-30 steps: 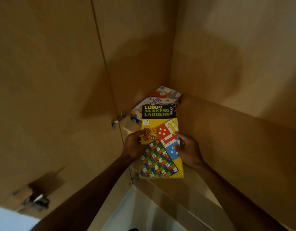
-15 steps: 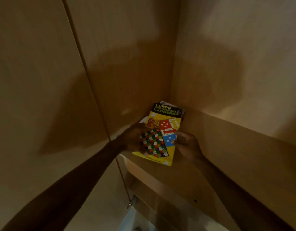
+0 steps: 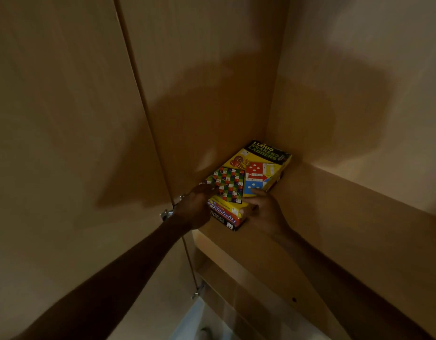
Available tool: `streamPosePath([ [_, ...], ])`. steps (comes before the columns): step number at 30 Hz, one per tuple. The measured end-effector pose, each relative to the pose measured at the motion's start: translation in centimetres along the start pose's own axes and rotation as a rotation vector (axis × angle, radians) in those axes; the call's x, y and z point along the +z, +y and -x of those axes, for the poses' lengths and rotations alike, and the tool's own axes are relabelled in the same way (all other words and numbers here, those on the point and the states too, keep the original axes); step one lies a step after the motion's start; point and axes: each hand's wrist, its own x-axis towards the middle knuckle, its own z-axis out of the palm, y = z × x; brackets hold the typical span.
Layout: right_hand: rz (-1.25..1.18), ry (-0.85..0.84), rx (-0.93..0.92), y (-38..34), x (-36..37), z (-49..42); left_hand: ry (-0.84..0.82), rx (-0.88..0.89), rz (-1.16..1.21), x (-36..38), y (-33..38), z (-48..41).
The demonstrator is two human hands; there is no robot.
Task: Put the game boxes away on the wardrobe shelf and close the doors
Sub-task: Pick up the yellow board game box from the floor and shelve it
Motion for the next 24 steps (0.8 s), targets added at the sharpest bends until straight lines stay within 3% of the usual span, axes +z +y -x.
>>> streamPosePath([
  [8,0.020,-0.009,0.003,-0.2,0.5,-0.4,-0.029,-0.010,-0.013,1.0,-0.6,0.6],
  [12,-0.010,0.037,-0.038,-0.1,0.8,1.1,0.104,-0.046,0.101,1.0,0.7,2.9],
  [16,-0.167,0.139,-0.102,-0.5,1.6,5.1,0.207,-0.265,0.395,2.8,1.5,8.4],
  [19,-0.293,0.103,0.001,-1.1,2.9,9.2,0.254,-0.388,0.524,5.2,1.9,13.7],
  [24,-0.420,-0.179,0.141,-2.2,7.8,17.3,0.358,-0.709,0.694,9.1,3.5,25.8],
])
